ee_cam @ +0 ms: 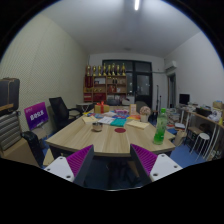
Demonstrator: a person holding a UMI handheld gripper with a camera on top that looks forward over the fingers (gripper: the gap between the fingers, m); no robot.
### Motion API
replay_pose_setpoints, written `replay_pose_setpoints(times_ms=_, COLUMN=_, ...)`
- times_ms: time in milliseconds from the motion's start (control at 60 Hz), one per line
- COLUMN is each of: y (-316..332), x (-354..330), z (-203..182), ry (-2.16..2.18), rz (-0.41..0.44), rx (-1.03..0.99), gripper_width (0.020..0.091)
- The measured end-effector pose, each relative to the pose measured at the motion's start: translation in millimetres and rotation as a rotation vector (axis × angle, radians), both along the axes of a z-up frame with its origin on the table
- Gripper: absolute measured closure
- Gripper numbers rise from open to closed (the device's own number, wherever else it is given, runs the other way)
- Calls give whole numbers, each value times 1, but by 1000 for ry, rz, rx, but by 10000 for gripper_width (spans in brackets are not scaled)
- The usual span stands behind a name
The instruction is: Pour water
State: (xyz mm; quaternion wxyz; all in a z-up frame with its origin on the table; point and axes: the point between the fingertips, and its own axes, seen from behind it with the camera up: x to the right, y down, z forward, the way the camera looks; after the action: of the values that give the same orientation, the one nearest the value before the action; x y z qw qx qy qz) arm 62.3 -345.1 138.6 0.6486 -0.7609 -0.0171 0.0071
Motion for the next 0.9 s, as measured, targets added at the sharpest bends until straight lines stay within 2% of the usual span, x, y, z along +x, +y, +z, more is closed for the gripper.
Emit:
replay_pose_setpoints(times_ms=33, y=8, x=-11, z=-11, ry=2, rz=-7, rx=4, gripper_width=292)
replay_pose_setpoints(times_ms=50, y=2, x=2, z=-1, ry=6, rz=-6, rx=0, gripper_width=292)
replay_pose_setpoints(times_ms=117, y=11, x=7, z=-5, ry=11, rz=-15, rx=8, gripper_width=293)
replay_pose_setpoints(times_ms=167, y=28, x=8, z=-19, ry=15, rz=-22, rx=16, gripper_width=292)
replay_pose_setpoints(times_ms=367, y=67, x=55, z=-34, ry=33, rz=-32, rx=32, gripper_width=296)
replay_pose_setpoints(times_ms=600, y=144, x=170, z=-37, ry=-16, rz=-200, rx=107, gripper_width=298)
replay_pose_setpoints(times_ms=750, y=205, x=239, z=-35, ry=-67, rz=-261, rx=116, gripper_width=301)
replay_pose_setpoints(times_ms=900, y=258, x=269, z=-39, ry=-14, rz=-297, rx=127, gripper_width=299)
